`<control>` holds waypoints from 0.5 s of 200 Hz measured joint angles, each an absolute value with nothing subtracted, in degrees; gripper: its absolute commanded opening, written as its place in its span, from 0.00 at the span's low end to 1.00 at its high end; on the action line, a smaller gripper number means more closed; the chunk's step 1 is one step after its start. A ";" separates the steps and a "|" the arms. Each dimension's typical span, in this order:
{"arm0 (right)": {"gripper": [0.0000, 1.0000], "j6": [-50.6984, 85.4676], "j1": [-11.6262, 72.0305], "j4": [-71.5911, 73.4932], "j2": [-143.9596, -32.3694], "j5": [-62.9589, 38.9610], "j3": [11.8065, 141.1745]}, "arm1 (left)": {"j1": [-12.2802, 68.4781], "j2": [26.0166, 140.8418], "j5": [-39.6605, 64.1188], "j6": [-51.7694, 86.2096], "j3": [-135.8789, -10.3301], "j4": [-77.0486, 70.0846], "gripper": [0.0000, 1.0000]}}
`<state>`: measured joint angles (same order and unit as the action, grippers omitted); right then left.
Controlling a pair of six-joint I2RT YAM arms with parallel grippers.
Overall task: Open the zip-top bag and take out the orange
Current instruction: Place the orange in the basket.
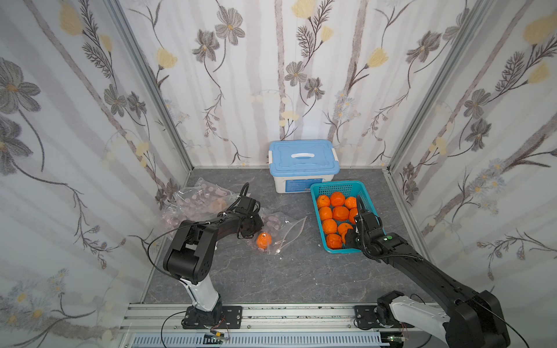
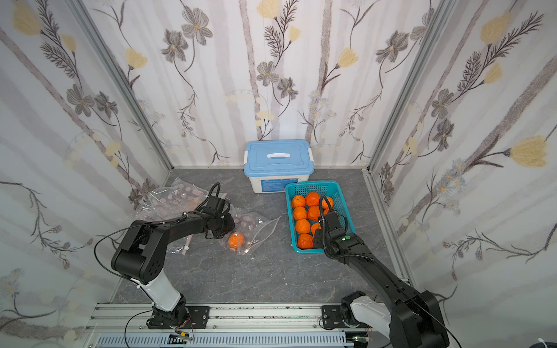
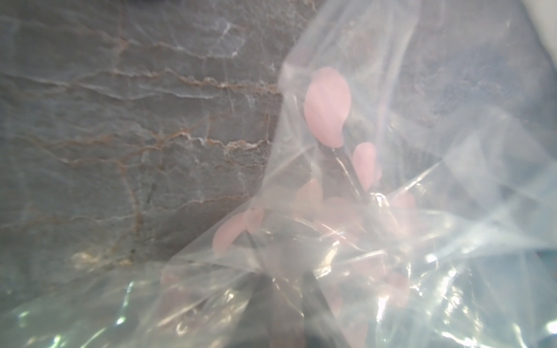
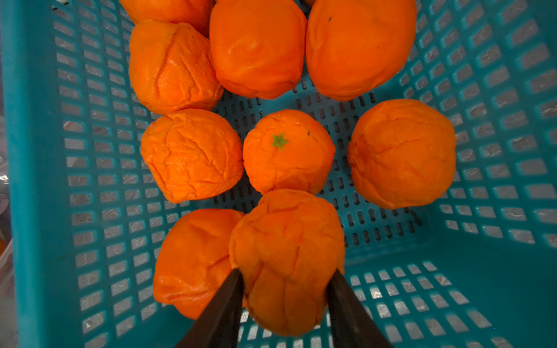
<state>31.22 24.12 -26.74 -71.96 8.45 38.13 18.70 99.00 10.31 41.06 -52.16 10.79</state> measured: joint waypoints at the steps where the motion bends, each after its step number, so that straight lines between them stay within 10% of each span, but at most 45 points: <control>1: 0.53 31.22 24.12 -26.74 -71.96 8.43 38.15 | 18.70 99.00 10.31 41.06 -52.16 10.85 0.22; 57: 0.54 30.39 23.86 -28.99 -71.02 8.78 40.64 | 18.70 97.91 10.31 41.19 -52.66 14.13 0.23; 100: 0.32 27.42 24.80 -25.91 -65.91 3.95 41.30 | 18.70 95.35 10.28 41.15 -53.74 16.84 0.27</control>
<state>27.42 24.80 -25.91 -65.91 3.95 41.30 18.70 95.35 10.28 41.15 -53.74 16.84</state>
